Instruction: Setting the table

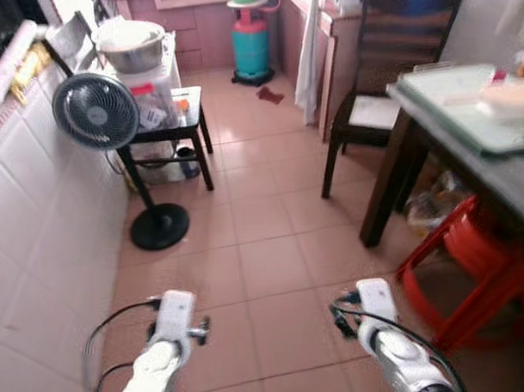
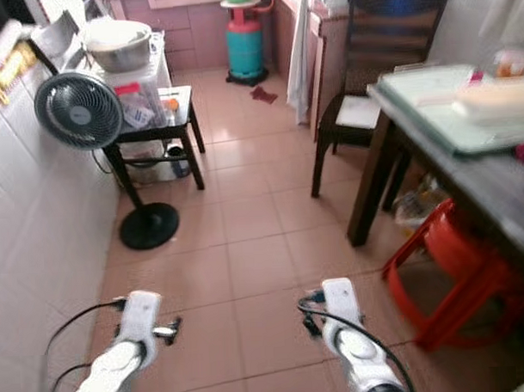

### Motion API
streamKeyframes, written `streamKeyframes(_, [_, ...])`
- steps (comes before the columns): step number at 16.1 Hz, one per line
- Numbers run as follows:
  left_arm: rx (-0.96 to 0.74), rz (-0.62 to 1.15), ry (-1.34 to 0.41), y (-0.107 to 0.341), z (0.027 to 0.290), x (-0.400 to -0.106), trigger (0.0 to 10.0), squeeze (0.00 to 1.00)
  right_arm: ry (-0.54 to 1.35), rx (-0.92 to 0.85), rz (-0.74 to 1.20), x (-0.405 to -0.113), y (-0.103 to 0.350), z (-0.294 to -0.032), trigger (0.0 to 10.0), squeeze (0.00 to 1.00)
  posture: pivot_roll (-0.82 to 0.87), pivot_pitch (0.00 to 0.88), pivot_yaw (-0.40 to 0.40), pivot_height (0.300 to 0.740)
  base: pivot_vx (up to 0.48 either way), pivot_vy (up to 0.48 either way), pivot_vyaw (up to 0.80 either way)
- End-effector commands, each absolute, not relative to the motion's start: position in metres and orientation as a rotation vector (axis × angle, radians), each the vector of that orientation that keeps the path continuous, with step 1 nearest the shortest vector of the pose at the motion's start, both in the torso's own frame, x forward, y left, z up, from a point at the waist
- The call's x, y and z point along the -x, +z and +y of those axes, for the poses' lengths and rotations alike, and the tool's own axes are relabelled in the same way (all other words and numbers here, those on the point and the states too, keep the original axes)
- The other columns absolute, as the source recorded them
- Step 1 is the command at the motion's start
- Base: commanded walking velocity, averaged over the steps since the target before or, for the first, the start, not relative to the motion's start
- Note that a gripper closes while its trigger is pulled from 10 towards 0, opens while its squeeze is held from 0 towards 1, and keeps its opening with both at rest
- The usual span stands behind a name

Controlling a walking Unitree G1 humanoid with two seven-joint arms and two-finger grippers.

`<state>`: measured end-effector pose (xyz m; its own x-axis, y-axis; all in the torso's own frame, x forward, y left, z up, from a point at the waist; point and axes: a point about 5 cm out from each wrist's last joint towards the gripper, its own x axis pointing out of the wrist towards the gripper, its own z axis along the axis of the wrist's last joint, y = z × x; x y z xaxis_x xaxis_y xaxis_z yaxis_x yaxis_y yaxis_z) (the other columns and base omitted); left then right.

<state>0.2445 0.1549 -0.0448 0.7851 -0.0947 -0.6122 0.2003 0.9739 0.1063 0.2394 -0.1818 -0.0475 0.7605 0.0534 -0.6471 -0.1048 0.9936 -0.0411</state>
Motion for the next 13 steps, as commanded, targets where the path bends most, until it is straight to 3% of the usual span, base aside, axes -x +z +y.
streamKeyframes(1, [-0.213,0.703,-0.165,-0.052,0.163,-0.235,10.0,0.00,0.124,0.096,0.719,-0.235,-0.052,-0.171,10.0,0.00,-0.04,0.000,0.048,0.740,0.000,0.337,0.00])
streamKeyframes(3, [-0.230,0.717,-0.174,-0.055,0.164,-0.232,10.0,0.00,0.156,0.116,0.744,-0.229,-0.057,-0.164,10.0,0.00,-0.05,0.000,0.055,0.740,0.000,0.302,0.00])
streamKeyframes(9, [-0.280,0.816,-0.241,-0.068,0.171,-0.212,10.0,0.00,0.209,0.152,0.762,-0.218,-0.064,-0.154,10.0,0.00,-0.06,0.000,0.061,0.740,0.000,0.000,0.00])
streamKeyframes(13, [-0.292,0.881,-0.223,-0.075,0.182,-0.200,10.0,0.00,0.218,0.170,0.765,-0.217,-0.065,-0.155,10.0,0.00,-0.06,0.000,0.059,0.740,0.000,0.000,0.66])
